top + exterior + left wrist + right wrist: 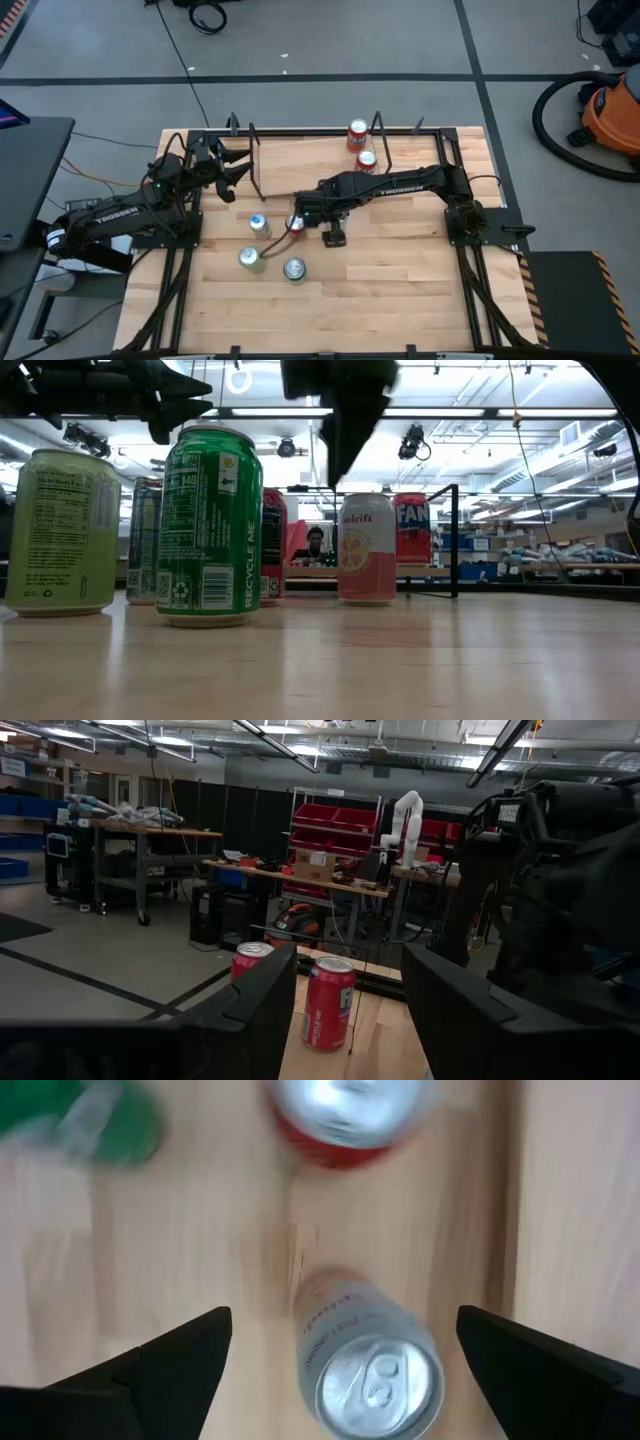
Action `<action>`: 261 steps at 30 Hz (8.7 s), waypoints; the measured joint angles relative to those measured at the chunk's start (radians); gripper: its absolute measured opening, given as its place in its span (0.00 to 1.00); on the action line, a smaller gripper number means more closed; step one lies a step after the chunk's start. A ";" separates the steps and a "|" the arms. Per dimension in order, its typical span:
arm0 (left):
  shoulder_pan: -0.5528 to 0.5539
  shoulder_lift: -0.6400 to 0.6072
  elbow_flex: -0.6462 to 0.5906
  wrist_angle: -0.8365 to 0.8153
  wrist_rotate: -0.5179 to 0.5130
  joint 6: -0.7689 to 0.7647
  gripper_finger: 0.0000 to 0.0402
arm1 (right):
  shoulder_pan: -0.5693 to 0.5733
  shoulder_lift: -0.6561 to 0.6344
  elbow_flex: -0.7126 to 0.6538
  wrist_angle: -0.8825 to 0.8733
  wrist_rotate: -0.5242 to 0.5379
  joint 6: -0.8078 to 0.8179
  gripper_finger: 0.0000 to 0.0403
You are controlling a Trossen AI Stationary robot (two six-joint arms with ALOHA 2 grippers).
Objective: Place canned beverage on shelf
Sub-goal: Put the orange-white soda can on the shelf, then put the blue soda can on the shelf aligned with the orange-white soda can
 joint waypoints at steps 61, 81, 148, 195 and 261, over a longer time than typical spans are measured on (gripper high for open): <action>0.001 0.000 0.000 -0.002 0.000 0.046 0.48 | -0.371 0.000 0.085 0.014 -0.067 -0.502 0.81; 0.001 0.000 0.000 0.027 0.000 0.080 0.48 | -0.584 0.006 0.082 0.119 -0.142 -0.573 0.81; 0.001 0.000 0.000 0.017 -0.001 0.079 0.48 | -0.566 0.068 0.081 0.131 0.051 -0.865 0.87; 0.001 0.000 0.037 -0.096 0.000 0.100 0.48 | -0.344 -0.072 0.082 0.130 0.185 -0.518 0.98; -0.630 0.823 0.925 -1.504 -0.317 -0.341 0.71 | 0.103 -0.630 -1.354 1.657 0.140 -0.060 0.83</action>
